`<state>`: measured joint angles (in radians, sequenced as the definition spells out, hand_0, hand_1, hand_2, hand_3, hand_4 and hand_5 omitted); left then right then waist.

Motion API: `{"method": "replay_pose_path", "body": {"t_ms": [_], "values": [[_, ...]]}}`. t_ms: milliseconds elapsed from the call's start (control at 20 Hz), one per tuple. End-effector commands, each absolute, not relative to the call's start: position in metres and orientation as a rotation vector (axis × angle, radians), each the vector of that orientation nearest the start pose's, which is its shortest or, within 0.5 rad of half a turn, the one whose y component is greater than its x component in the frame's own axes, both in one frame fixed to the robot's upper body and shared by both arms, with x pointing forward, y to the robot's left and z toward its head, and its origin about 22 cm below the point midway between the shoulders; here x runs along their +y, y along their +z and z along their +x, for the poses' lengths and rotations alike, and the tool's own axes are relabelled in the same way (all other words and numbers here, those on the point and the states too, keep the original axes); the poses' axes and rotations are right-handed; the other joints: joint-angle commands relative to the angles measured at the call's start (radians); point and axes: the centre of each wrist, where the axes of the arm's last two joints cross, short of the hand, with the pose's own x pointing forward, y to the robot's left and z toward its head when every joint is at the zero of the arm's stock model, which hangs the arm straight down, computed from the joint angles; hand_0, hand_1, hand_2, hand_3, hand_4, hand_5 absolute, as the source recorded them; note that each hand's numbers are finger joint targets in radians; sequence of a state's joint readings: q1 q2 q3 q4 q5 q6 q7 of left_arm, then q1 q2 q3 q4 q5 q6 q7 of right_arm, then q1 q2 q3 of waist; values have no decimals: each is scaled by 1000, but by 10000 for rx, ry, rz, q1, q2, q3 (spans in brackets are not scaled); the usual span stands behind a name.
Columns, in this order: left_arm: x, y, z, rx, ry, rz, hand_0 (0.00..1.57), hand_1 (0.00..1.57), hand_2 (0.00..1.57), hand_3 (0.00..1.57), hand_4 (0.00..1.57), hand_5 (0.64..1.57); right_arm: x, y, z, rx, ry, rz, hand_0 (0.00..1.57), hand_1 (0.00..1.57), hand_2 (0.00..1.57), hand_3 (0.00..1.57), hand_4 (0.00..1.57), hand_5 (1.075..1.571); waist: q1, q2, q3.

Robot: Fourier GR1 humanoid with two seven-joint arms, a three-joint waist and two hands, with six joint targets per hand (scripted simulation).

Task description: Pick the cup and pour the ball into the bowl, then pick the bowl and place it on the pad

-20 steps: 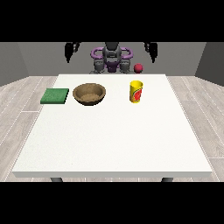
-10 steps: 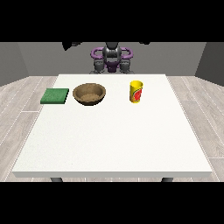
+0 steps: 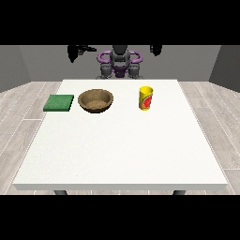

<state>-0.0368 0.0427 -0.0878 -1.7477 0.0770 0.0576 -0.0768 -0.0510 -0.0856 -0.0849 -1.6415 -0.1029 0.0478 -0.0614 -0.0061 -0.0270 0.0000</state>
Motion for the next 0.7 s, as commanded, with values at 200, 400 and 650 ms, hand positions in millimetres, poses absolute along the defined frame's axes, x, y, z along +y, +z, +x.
{"method": "replay_pose_path", "body": {"t_ms": [200,400,650], "values": [[231,81,301,-20241,-697,494,0,0,0,0,0,1283,-263,47,290,-19391,347,459,0,0,0,0,0,1562,-357,2494,4],[265,62,311,-20386,-768,911,0,0,0,0,0,1252,-288,44,291,-19872,489,424,0,0,0,0,0,1561,-544,2949,0],[261,51,337,-20082,-875,1077,0,0,0,0,0,1245,-294,45,311,-19496,453,234,0,0,0,0,0,1561,-535,2644,0]]}}
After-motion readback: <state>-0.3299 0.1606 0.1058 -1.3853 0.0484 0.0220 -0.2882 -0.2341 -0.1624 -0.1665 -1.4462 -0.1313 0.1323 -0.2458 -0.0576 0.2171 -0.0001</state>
